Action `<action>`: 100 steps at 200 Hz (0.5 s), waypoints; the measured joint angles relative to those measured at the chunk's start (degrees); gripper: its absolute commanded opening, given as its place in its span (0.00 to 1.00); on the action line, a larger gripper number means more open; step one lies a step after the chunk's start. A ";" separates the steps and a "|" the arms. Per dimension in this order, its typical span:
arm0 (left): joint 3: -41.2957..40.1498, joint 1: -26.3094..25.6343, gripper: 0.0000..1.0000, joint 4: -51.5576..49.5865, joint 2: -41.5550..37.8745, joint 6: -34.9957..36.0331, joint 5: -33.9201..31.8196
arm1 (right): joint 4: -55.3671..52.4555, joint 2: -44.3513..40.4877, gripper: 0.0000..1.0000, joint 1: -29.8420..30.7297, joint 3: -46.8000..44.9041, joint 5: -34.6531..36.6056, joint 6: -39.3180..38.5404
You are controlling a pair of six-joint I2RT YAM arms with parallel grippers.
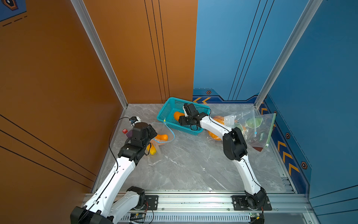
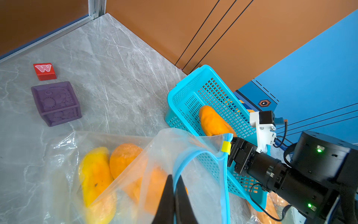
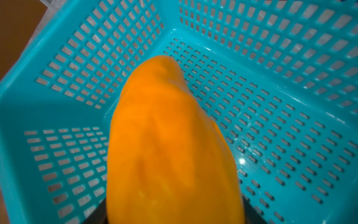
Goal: Place the mango in a zip-top bag and seal the zipper
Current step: Pick up the mango from the basket.
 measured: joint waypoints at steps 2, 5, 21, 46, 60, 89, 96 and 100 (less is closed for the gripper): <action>0.00 -0.04 0.00 0.00 0.00 0.00 0.11 | 0.13 -0.20 0.16 0.00 -0.46 -0.04 0.00; 0.00 -0.11 0.00 0.00 0.02 0.02 0.26 | 0.24 -0.66 0.16 0.00 -1.03 0.15 0.00; 0.00 -0.46 0.00 0.00 0.24 0.17 1.18 | 0.50 -3.17 0.15 0.00 -4.48 0.61 -0.02; 0.02 -1.27 0.00 0.00 1.01 0.70 2.99 | -0.92 -9.46 0.15 -0.02 -9.49 1.55 0.02; 0.11 -1.95 0.00 0.00 1.64 1.11 3.96 | -2.14 -14.40 0.15 -0.02 -11.98 1.75 0.02; 1.29 -4.26 0.00 -0.02 3.67 1.77 5.33 | -4.98 -26.64 0.16 0.24 -17.25 1.79 -0.02; 1.66 -4.85 0.00 0.00 4.24 1.95 5.53 | -5.90 -29.35 0.16 0.39 -17.99 1.44 -0.02; 1.92 -5.18 0.00 -0.02 4.55 2.05 5.66 | -6.62 -30.88 0.16 0.59 -18.27 1.40 -0.07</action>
